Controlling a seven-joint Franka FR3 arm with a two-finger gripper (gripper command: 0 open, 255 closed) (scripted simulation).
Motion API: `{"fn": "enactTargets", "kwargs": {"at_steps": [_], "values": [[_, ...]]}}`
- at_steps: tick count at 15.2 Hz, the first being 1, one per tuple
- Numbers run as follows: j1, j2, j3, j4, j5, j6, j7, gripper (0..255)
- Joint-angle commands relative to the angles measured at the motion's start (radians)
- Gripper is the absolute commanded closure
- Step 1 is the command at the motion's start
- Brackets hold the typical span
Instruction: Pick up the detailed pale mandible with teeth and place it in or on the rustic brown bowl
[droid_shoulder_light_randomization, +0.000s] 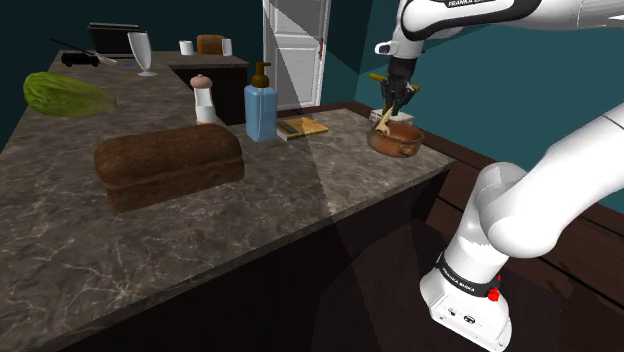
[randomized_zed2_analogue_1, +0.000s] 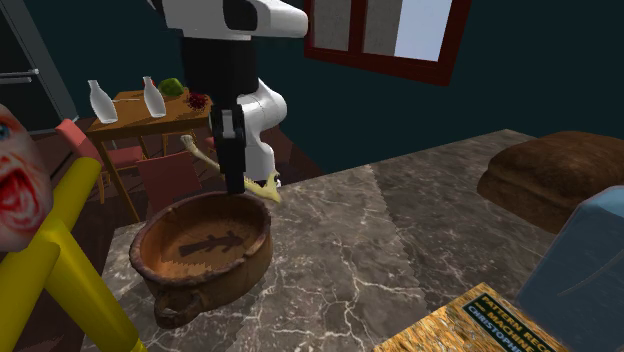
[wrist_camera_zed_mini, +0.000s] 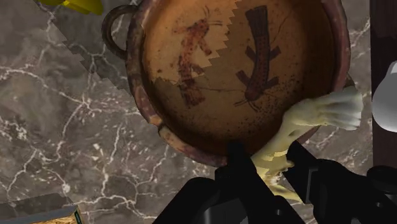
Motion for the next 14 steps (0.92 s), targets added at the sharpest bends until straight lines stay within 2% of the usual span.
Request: {"fn": "enactTargets", "kwargs": {"at_steps": [1, 4, 14], "values": [[0.002, 0.044, -0.048, 0.05, 0.005, 0.005, -0.056, 255], [0.013, 0.124, -0.125, 0.123, 0.028, 0.022, -0.139, 255], [0.009, 0.14, -0.156, 0.003, 0.019, 0.157, -0.132, 255]]}}
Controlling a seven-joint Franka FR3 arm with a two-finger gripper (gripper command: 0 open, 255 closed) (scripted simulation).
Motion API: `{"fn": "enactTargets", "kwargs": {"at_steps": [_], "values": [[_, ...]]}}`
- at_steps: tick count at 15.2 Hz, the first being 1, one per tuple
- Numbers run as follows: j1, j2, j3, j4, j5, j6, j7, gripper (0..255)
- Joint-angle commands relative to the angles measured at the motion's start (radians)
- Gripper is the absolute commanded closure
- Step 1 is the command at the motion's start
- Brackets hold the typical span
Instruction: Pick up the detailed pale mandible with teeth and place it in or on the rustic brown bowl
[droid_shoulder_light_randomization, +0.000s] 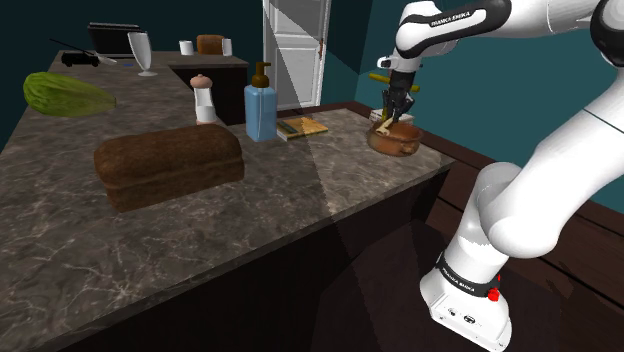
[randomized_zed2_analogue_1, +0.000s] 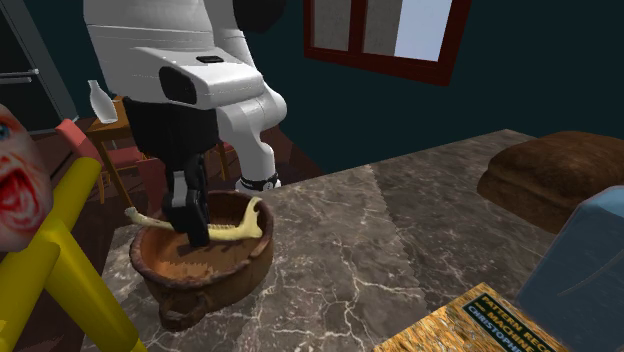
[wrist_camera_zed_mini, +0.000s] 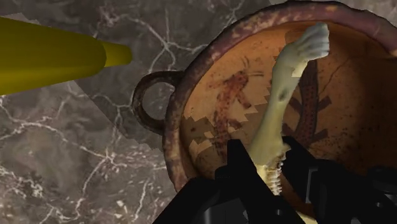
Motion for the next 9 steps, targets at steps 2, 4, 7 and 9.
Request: {"fn": "enactTargets", "kwargs": {"at_steps": [2, 4, 7, 9], "values": [[0.0, 0.011, -0.013, -0.034, -0.001, 0.044, -0.001, 255], [0.0, 0.015, -0.017, -0.046, -0.001, 0.06, -0.001, 255], [0.0, 0.015, -0.017, -0.046, -0.001, 0.06, -0.001, 255], [0.001, 0.015, -0.017, -0.046, -0.001, 0.06, -0.001, 255]]}}
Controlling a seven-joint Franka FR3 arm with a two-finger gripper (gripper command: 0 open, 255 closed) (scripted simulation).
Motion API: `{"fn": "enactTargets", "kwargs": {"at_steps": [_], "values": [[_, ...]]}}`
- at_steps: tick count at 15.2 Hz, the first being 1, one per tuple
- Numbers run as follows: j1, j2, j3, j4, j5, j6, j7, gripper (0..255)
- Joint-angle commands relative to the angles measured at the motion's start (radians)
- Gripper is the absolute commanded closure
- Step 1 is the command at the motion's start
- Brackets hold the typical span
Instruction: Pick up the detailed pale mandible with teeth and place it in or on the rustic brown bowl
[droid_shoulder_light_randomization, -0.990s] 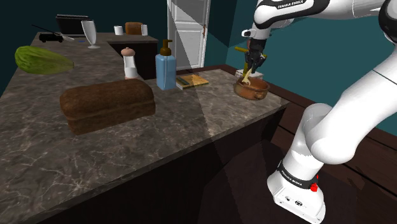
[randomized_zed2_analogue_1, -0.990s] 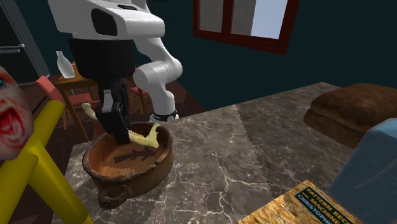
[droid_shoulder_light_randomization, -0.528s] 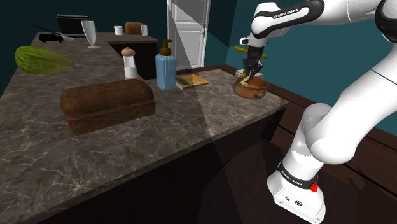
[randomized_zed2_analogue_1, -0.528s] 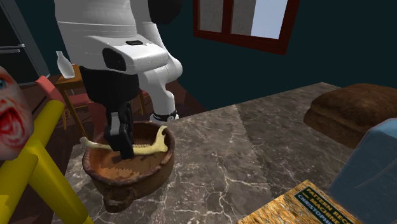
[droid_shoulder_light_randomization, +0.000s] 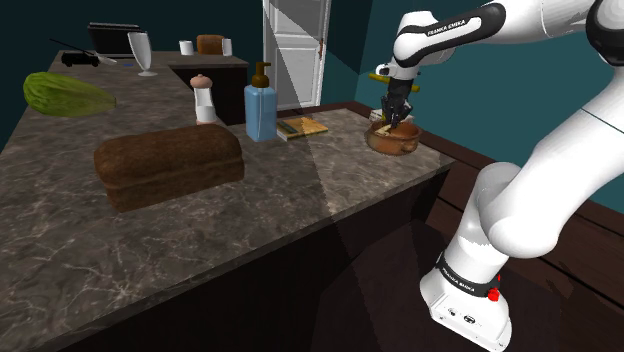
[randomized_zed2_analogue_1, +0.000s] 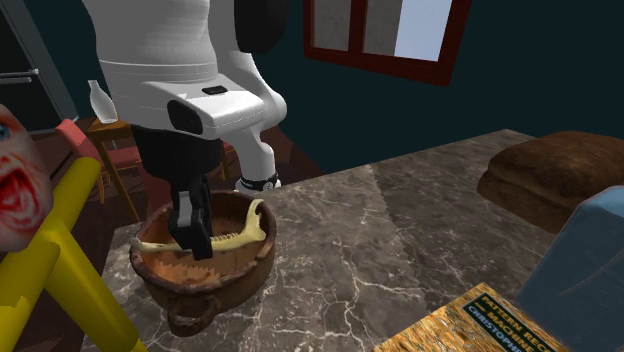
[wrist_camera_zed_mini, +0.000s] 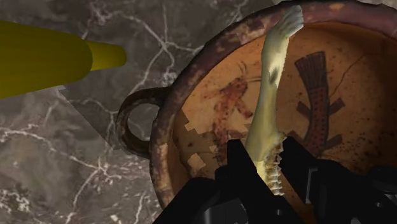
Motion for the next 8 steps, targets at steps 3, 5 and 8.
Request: {"fn": "enactTargets", "kwargs": {"at_steps": [3, 5, 8], "values": [[0.001, 0.001, 0.0, 0.0, 0.001, 0.001, 0.0, 0], [0.001, 0.001, 0.0, 0.0, 0.001, 0.001, 0.0, 0], [0.001, -0.009, 0.011, 0.026, 0.001, -0.035, 0.002, 0]]}}
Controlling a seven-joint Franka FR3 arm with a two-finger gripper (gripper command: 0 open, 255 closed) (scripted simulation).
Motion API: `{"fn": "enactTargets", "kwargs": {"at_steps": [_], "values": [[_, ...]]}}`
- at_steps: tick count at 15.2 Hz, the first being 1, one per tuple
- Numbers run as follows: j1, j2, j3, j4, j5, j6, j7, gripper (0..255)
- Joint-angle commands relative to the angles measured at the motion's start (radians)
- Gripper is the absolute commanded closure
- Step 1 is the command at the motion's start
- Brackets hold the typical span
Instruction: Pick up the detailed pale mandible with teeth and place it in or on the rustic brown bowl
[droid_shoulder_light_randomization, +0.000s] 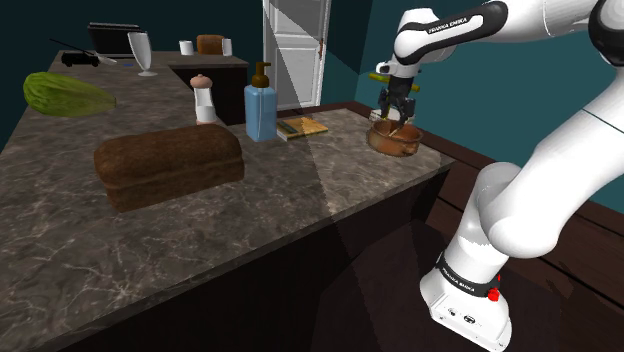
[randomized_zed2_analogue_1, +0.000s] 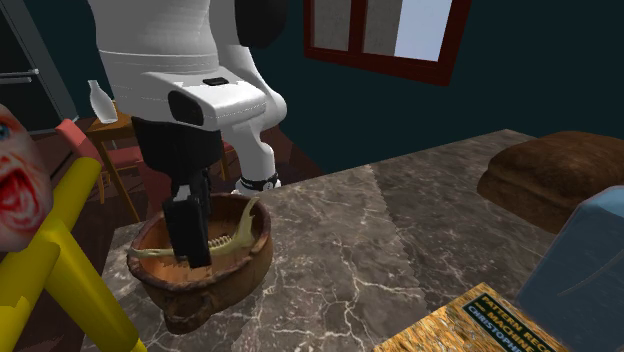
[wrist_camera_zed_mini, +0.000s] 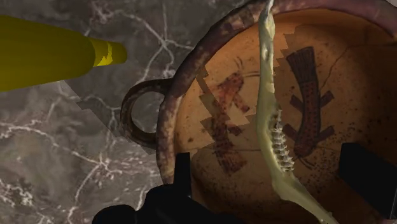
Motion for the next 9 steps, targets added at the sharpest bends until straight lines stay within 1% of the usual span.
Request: {"fn": "enactTargets", "kwargs": {"at_steps": [1, 3, 9], "values": [[0.002, -0.008, 0.012, 0.044, 0.004, -0.052, -0.002, 0], [0.004, -0.017, 0.028, 0.095, 0.008, -0.113, -0.002, 0], [0.004, -0.017, 0.028, 0.095, 0.008, -0.113, -0.002, 0]]}}
